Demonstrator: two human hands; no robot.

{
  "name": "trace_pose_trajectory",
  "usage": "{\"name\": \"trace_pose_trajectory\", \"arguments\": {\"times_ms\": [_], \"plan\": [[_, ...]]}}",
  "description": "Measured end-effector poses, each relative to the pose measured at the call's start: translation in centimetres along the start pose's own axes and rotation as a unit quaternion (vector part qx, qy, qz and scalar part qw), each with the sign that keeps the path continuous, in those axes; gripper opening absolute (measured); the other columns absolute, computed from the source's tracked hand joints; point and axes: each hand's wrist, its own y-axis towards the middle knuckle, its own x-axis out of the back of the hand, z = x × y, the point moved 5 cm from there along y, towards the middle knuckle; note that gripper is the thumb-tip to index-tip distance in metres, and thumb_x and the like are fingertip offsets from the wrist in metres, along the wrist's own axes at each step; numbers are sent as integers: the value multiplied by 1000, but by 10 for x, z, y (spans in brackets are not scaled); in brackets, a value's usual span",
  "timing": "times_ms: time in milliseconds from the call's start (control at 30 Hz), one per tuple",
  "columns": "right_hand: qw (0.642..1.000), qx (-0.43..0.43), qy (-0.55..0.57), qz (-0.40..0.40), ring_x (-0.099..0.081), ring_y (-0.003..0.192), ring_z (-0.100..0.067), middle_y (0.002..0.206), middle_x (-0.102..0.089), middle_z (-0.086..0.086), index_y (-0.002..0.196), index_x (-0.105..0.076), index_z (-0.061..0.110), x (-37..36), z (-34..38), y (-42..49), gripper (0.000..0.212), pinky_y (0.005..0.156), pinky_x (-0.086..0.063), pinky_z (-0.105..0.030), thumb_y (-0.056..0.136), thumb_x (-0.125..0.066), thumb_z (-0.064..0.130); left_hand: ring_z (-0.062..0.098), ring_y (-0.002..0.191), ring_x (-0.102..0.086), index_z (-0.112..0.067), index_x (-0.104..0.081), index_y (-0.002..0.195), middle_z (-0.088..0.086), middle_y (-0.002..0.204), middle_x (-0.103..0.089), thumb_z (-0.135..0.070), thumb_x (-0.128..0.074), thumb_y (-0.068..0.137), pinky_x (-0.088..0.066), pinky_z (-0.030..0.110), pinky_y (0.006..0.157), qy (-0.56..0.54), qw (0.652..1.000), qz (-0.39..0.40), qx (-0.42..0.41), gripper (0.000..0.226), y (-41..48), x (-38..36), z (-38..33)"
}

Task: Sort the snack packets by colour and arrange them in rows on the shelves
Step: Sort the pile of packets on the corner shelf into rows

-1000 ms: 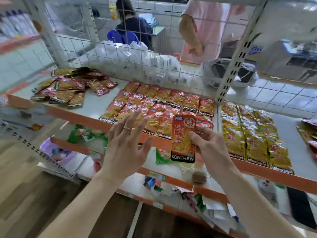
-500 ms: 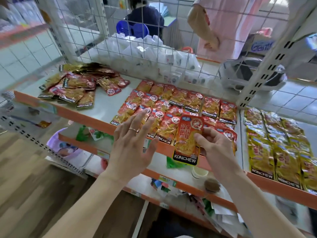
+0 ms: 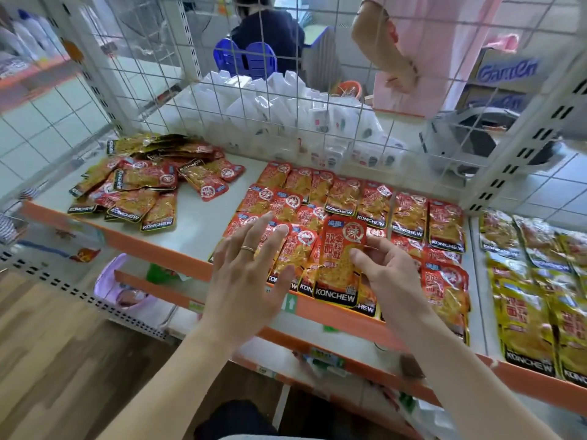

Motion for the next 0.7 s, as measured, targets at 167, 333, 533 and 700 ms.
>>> {"name": "trace_pose_trajectory", "arguments": {"times_ms": [167, 333, 533, 700], "plan": [[999, 0, -21, -34, -67, 100, -14, 106, -72, 1, 130, -59, 12, -11, 2, 8, 40, 87, -55, -29, 92, -69, 19, 26, 142, -37, -23, -49, 142, 2, 155, -40, -50, -45, 95, -36, 53, 110, -27, 999, 12, -36, 54, 20, -13, 11], [993, -1, -57, -106, -67, 97, -8, 104, -71, 3, 125, -59, 13, -17, 0, 9, 33, 90, -56, -30, 93, -67, 17, 23, 139, -38, -22, -50, 143, 1, 154, -41, -49, -46, 94, -27, 42, 111, -53, 992, 27, -110, 56, 37, -30, 22], [978, 14, -109, -178, -65, 88, 1, 97, -70, 6, 115, -56, 25, -28, 1, 5, 29, 70, -51, -7, 92, -68, 12, 23, 139, -38, -22, -50, 142, 3, 154, -42, -47, -49, 95, -29, 42, 113, -97, 979, 48, -173, 54, 44, -46, 31], [967, 23, -149, -203, -64, 76, 9, 89, -68, 9, 110, -59, 21, -31, -5, 2, 24, 66, -48, -7, 92, -68, 9, 24, 140, -39, -20, -52, 142, 2, 156, -39, -48, -50, 94, -33, 45, 111, -114, 968, 62, -216, 55, 44, -55, 27]]}}
